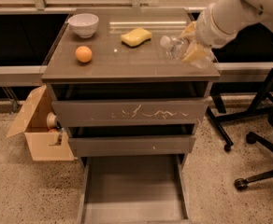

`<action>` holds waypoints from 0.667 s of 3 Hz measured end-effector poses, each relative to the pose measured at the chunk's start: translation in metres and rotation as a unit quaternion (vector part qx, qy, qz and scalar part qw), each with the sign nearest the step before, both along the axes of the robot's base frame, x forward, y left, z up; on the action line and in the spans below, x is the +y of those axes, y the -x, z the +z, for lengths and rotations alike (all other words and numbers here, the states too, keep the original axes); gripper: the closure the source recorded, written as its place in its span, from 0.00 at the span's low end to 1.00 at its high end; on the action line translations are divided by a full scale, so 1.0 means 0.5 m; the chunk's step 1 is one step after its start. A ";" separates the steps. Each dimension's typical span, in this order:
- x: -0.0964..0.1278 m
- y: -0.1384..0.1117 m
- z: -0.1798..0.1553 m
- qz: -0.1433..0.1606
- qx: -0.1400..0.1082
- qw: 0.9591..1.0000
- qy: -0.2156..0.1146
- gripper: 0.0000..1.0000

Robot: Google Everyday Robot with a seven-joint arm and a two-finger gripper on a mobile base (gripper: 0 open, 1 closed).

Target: Pick water bottle from bottom drawer and place on counter

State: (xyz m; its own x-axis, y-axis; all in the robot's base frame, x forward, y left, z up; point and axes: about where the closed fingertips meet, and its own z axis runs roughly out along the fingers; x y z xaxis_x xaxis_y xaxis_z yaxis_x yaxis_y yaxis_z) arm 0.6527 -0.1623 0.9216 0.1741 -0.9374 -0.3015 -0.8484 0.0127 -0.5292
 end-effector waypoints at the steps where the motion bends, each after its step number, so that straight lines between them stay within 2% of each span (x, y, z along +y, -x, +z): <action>1: 0.010 -0.014 0.030 0.002 -0.014 1.000 -0.005 1.00; 2: 0.010 -0.014 0.030 0.002 -0.014 1.000 -0.005 1.00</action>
Offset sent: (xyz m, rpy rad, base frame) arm 0.0079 0.0049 0.0179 0.0115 -0.0324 0.0038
